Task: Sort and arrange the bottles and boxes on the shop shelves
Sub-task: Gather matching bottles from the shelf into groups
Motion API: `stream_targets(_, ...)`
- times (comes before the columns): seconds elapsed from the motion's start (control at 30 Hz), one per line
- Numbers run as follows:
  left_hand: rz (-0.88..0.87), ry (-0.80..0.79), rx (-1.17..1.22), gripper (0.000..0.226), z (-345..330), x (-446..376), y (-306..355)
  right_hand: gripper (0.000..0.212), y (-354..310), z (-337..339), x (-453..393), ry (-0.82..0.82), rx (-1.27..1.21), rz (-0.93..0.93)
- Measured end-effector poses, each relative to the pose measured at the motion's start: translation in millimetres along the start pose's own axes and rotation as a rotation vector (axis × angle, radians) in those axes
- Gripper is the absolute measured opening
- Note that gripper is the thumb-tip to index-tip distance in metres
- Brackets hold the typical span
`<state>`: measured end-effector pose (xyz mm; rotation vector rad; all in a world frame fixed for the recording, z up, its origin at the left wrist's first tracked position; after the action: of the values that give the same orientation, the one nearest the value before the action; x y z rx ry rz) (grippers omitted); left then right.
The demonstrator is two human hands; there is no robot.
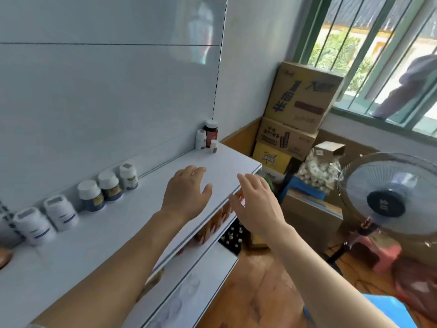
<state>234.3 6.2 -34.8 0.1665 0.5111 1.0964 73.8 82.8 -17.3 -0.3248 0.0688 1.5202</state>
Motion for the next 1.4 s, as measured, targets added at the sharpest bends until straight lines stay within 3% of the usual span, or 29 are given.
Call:
stream_targets(0.33, 0.135, 0.008, -0.052, 0.051, -49, -127, -29, 0.062, 61, -46, -165, -0.061, -0.069, 0.084)
stream_targets(0.7, 0.356, 0.063, -0.098, 0.041, -108, -241, -56, 0.046, 106, -116, -321, -0.16, -0.156, 0.365)
stream_targets(0.9, 0.451, 0.043, -0.154, 0.048, -128, -278, -77, 0.038, 99, -158, -366, -0.241, -0.254, 0.557)
stream_targets(1.03, 0.452, 0.028, -0.207, 0.046, -144, -295, -86, 0.018, 93, -181, -378, -0.235, -0.302, 0.652)
stream_targets(1.2, 0.462, 0.121, -0.294, 0.02, -149, -304, -82, 0.019, 92, -189, -382, -0.182, -0.386, 0.687)
stream_targets(1.4, 0.497, 0.216, -0.182, 0.01, -149, -304, -89, 0.018, 93, -189, -380, -0.159, -0.445, 0.705)
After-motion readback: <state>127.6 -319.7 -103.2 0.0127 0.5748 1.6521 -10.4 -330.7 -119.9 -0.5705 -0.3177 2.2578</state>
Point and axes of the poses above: each hand's wrist, its own x-axis away from the middle knuckle, its own z-axis out of the back of the hand, y = z × x, the point moved 6 cm from there along -x, towards the middle knuckle
